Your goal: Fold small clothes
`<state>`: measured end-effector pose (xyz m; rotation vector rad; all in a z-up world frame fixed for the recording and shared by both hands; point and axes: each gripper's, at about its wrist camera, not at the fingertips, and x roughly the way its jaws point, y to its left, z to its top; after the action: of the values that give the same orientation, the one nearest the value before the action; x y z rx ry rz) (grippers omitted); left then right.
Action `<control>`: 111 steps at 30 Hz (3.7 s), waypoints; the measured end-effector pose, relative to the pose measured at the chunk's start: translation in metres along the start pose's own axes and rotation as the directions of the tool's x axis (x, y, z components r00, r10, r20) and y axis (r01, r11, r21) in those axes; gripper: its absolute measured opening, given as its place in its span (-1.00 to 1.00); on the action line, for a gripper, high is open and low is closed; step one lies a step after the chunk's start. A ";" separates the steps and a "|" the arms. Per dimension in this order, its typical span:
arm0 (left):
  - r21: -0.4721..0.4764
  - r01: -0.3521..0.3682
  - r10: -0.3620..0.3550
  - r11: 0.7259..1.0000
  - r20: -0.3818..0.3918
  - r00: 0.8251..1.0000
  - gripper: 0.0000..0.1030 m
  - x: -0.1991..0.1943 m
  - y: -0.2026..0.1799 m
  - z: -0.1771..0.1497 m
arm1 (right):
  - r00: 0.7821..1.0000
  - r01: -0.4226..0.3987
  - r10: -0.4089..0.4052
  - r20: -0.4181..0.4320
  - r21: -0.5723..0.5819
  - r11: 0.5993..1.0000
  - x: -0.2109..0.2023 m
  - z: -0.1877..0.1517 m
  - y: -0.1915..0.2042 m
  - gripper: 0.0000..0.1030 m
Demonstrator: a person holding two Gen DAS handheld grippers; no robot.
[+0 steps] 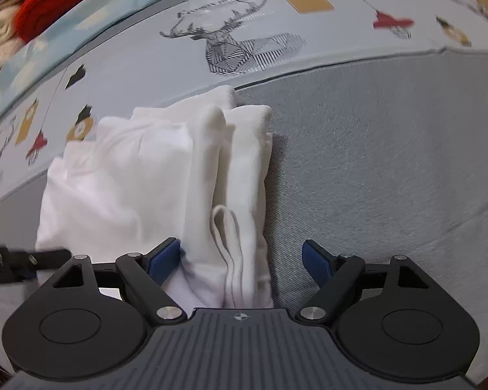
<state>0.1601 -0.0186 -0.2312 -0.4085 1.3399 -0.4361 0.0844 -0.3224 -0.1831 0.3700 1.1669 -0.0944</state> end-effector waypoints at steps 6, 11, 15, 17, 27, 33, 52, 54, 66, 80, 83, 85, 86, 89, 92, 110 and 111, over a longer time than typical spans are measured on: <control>0.037 0.009 -0.011 0.999 0.041 0.999 -0.34 -0.004 0.006 0.006 | 0.999 -0.039 0.039 0.007 0.051 0.998 0.009 0.002 0.015 -0.05; 0.115 -0.081 0.056 0.990 0.204 0.977 -0.44 -0.055 0.011 0.021 | 0.987 -0.148 0.145 0.067 0.044 0.988 0.000 0.004 0.035 -0.49; 0.056 -0.058 0.039 0.997 0.288 0.957 -0.28 -0.103 0.049 0.029 | 0.951 -0.261 0.269 0.150 -0.066 0.963 -0.010 0.003 0.077 -0.49; -0.005 -0.086 0.083 0.996 0.336 0.938 -0.08 -0.123 0.071 0.030 | 0.933 -0.307 0.315 0.173 -0.074 0.949 -0.012 0.004 0.092 -0.42; 0.104 -0.130 0.116 0.986 0.134 0.984 -0.06 -0.113 0.087 0.012 | 0.959 -0.202 0.221 0.179 -0.117 0.972 -0.019 -0.003 0.116 0.18; 0.113 -0.157 0.158 0.981 0.004 0.987 -0.31 -0.076 0.086 -0.005 | 0.976 -0.210 0.214 0.023 -0.123 0.970 0.000 -0.011 0.125 -0.38; 0.341 -0.354 0.363 0.871 0.038 0.931 0.03 -0.068 0.048 -0.036 | 0.999 0.011 -0.026 -0.032 -0.389 0.921 -0.007 -0.029 0.125 -0.02; 0.346 -0.390 0.390 0.854 0.072 0.918 0.04 -0.076 0.040 -0.040 | 0.989 0.106 -0.139 -0.046 -0.424 0.900 0.001 -0.034 0.118 0.22; 0.240 -0.582 0.415 0.777 0.499 0.760 0.76 -0.189 -0.030 -0.105 | 0.903 0.238 -0.129 0.410 -0.227 0.944 -0.112 -0.041 0.101 0.23; 0.161 -0.480 0.279 0.862 0.641 0.715 0.81 -0.207 -0.073 -0.183 | 0.830 0.095 0.106 0.548 -0.326 0.941 -0.193 -0.151 0.125 0.74; 0.113 -0.476 0.325 0.872 0.595 0.735 0.98 -0.192 -0.070 -0.172 | 0.844 0.116 0.102 0.527 -0.364 0.924 -0.189 -0.155 0.132 0.75; 0.087 -0.474 0.346 0.876 0.570 0.745 0.98 -0.185 -0.068 -0.167 | 0.841 0.126 0.101 0.532 -0.373 0.919 -0.190 -0.157 0.135 0.78; 0.086 -0.464 0.343 0.882 0.560 0.754 0.98 -0.183 -0.068 -0.166 | 0.843 0.122 0.100 0.528 -0.370 0.921 -0.190 -0.158 0.136 0.79; 0.098 -0.469 0.348 0.878 0.541 0.765 0.98 -0.176 -0.070 -0.165 | 0.852 0.113 0.102 0.513 -0.372 0.921 -0.187 -0.157 0.138 0.79; 0.117 -0.456 0.334 0.882 0.529 0.780 0.98 -0.173 -0.072 -0.163 | 0.859 0.127 0.096 0.503 -0.391 0.911 -0.182 -0.156 0.142 0.80; 0.095 -0.469 0.361 0.878 0.511 0.780 0.98 -0.161 -0.064 -0.159 | 0.899 0.094 0.083 0.431 -0.374 0.923 -0.159 -0.145 0.146 0.83; 0.095 -0.468 0.361 0.879 0.510 0.781 0.98 -0.161 -0.064 -0.158 | 0.899 0.094 0.082 0.430 -0.373 0.923 -0.159 -0.145 0.146 0.83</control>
<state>-0.0276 0.0060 -0.0923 -0.0162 0.8444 -0.0886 -0.0681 -0.1560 -0.0539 -0.0125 0.7117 0.0480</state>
